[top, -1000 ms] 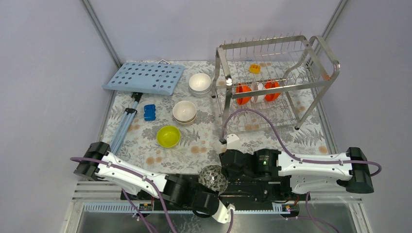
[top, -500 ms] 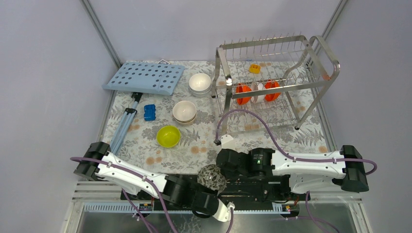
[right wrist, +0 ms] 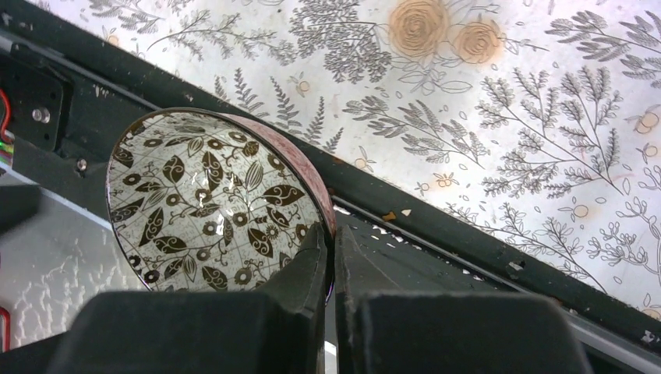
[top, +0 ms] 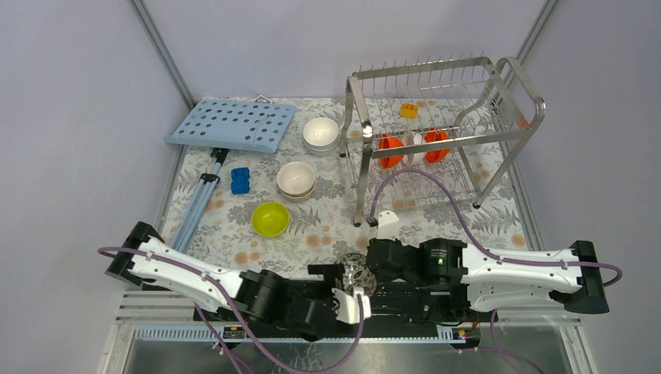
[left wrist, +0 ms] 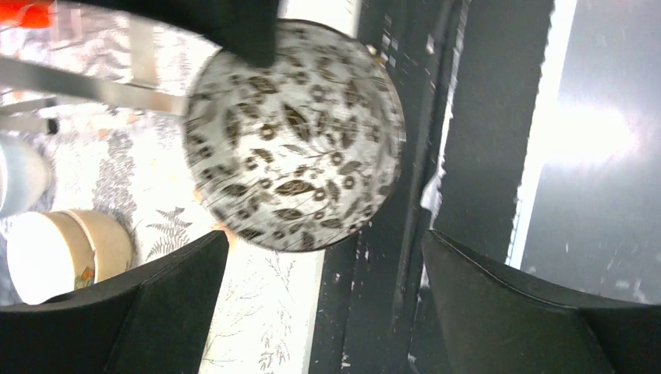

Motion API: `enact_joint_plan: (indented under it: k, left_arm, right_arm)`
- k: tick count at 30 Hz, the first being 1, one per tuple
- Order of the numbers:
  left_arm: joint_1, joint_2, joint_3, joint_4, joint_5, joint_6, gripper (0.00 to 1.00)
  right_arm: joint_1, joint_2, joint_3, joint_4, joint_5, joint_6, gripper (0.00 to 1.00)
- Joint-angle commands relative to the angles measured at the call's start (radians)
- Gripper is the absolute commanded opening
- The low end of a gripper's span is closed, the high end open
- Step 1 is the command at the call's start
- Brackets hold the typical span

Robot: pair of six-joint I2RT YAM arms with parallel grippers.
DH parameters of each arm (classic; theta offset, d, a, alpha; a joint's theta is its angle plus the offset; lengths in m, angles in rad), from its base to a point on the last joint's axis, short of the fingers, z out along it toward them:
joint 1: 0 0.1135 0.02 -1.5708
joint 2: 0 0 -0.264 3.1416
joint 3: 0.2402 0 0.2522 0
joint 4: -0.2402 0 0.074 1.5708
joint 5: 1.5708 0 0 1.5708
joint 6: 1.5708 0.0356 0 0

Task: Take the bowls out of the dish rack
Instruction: Place the bowl at the center of the board.

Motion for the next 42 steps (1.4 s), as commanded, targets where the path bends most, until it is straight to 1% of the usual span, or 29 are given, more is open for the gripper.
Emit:
enact_joint_plan:
  k: [1, 4, 7, 9, 10, 11, 12, 13, 17, 19, 23, 27, 28, 30, 32, 37, 39, 42]
  left_arm:
    - [0.002, -0.116, 0.053, 0.033, -0.235, -0.219, 0.99]
    - [0.028, -0.182, 0.038, 0.062, -0.339, -0.388, 0.99]
    - [0.101, -0.252, -0.004, 0.123, -0.352, -0.573, 0.99]
    - [0.186, -0.274, -0.031, 0.126, -0.312, -0.724, 0.99]
    - [0.253, -0.267, -0.028, 0.091, -0.268, -0.82, 0.99]
    - [0.343, -0.254, -0.023, 0.052, -0.193, -0.939, 0.99]
    - [0.394, -0.236, -0.024, 0.03, -0.138, -0.995, 0.99]
    - [0.425, -0.222, -0.03, 0.028, -0.098, -1.042, 0.98]
    - [0.435, -0.177, -0.074, 0.033, -0.065, -1.197, 0.99]
    - [0.435, -0.153, -0.083, 0.034, -0.061, -1.228, 0.99]
    - [0.435, -0.099, -0.076, 0.034, -0.039, -1.199, 0.99]
    - [0.435, -0.062, -0.087, 0.052, -0.015, -1.194, 0.99]
    - [0.435, -0.057, -0.095, 0.068, -0.007, -1.191, 0.97]
    - [0.435, -0.047, -0.112, 0.105, 0.001, -1.175, 0.91]
    - [0.434, -0.027, -0.116, 0.12, 0.007, -1.16, 0.82]
    - [0.435, 0.06, -0.092, 0.113, 0.026, -1.123, 0.57]
    - [0.434, 0.082, -0.093, 0.111, 0.031, -1.121, 0.51]
    - [0.435, 0.105, -0.1, 0.11, 0.032, -1.122, 0.49]
  right_arm:
    - [0.005, -0.064, -0.04, -0.027, 0.09, 0.083, 0.0]
    - [0.005, -0.109, -0.106, 0.018, 0.105, 0.119, 0.0]
    - [0.005, -0.139, -0.147, 0.073, 0.122, 0.148, 0.0]
    - [0.005, -0.14, -0.156, 0.091, 0.141, 0.164, 0.0]
    - [0.005, -0.136, -0.158, 0.096, 0.151, 0.172, 0.0]
    - [0.005, -0.13, -0.16, 0.099, 0.161, 0.181, 0.0]
    - [0.004, -0.12, -0.161, 0.102, 0.168, 0.19, 0.0]
    - [0.005, -0.112, -0.163, 0.105, 0.175, 0.202, 0.0]
    - [0.005, -0.093, -0.181, 0.119, 0.202, 0.271, 0.0]
    - [0.005, -0.101, -0.207, 0.148, 0.213, 0.301, 0.0]
    - [0.005, -0.128, -0.273, 0.247, 0.223, 0.347, 0.0]
    - [0.005, -0.104, -0.275, 0.249, 0.232, 0.381, 0.0]
    - [0.004, -0.095, -0.272, 0.249, 0.23, 0.387, 0.0]
    - [0.005, -0.076, -0.267, 0.249, 0.223, 0.398, 0.0]
    - [0.005, -0.061, -0.261, 0.252, 0.214, 0.408, 0.0]
    - [0.005, -0.049, -0.253, 0.258, 0.207, 0.435, 0.0]
    - [0.005, -0.046, -0.245, 0.253, 0.208, 0.44, 0.0]
    - [0.005, -0.037, -0.23, 0.246, 0.204, 0.439, 0.0]
